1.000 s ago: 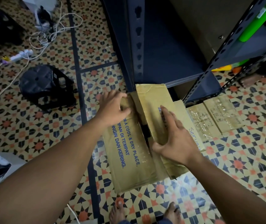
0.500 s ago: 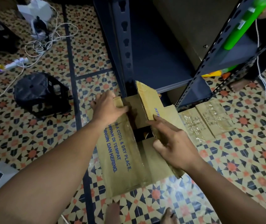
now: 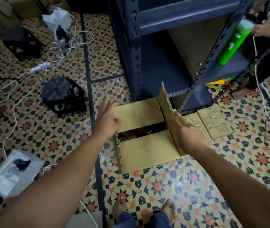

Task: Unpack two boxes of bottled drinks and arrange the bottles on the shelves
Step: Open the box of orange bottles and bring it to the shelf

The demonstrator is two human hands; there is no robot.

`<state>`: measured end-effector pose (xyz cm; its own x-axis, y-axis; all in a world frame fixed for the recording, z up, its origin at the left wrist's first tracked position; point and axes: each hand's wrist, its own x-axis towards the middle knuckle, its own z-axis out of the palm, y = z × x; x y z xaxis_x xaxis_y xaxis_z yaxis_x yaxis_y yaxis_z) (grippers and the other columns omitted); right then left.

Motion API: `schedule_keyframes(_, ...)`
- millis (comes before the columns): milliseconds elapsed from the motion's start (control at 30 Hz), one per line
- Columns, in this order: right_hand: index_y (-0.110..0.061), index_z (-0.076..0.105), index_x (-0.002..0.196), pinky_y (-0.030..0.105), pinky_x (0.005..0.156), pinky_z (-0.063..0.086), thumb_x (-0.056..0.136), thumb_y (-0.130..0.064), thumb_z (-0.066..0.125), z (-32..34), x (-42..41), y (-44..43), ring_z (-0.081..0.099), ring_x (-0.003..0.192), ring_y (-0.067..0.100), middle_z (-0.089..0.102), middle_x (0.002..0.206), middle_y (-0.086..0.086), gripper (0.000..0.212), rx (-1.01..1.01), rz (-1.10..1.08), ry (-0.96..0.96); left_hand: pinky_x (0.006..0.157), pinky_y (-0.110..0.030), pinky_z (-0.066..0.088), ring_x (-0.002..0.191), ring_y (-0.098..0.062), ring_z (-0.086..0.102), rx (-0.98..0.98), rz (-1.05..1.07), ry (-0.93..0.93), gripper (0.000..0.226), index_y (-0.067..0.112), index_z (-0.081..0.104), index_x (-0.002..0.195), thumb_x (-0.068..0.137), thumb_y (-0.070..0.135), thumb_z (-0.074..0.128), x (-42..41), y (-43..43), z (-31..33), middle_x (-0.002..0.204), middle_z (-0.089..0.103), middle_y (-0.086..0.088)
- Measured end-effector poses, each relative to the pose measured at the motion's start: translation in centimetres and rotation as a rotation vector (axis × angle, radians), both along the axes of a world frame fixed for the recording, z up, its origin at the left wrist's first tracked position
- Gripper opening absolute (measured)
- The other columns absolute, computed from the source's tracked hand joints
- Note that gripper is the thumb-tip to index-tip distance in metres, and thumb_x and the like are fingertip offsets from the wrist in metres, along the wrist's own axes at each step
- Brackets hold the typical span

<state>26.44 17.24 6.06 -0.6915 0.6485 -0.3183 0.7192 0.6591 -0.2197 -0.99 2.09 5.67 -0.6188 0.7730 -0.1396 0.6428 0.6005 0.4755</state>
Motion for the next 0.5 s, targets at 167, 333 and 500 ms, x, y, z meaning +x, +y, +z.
schedule_keyframes(167, -0.033, 0.008, 0.164, 0.04, 0.112, 0.047, 0.101, -0.004, 0.043, -0.8, 1.3, 1.5, 0.009, 0.158, 0.014, 0.005, 0.172, -0.012, 0.077, 0.066, 0.044, 0.049, 0.127, -0.05, 0.001, 0.156, -0.024, 0.008, -0.047, -0.095, 0.11, 0.082, 0.03, 0.022, 0.159, 0.092, 0.003, 0.062, 0.8, -1.9, 0.6, 0.167, 0.019, -0.009)
schedule_keyframes(333, -0.038, 0.011, 0.162, 0.049, 0.101, 0.051, 0.098, -0.068, 0.03, -1.2, 1.4, 1.6, 0.014, 0.157, 0.015, 0.029, 0.167, 0.001, 0.074, -0.014, -0.134, 0.11, 0.127, -0.05, 0.006, 0.152, -0.031, 0.022, -0.139, -0.048, 0.081, 0.104, 0.04, 0.0, 0.16, 0.087, 0.043, 0.075, 0.0, -2.6, 0.9, 0.164, 0.031, -0.004)
schedule_keyframes(500, -0.024, 0.01, 0.164, 0.047, 0.127, 0.011, 0.098, -0.077, 0.013, -3.2, 1.9, 2.5, -0.012, 0.157, 0.02, 0.026, 0.168, 0.001, 0.085, 0.088, -0.054, 0.137, 0.125, -0.053, 0.008, 0.141, -0.039, 0.037, -0.21, 0.019, 0.16, 0.098, 0.032, 0.003, 0.159, 0.088, 0.062, 0.063, 1.4, -3.9, 0.6, 0.149, 0.053, -0.008)
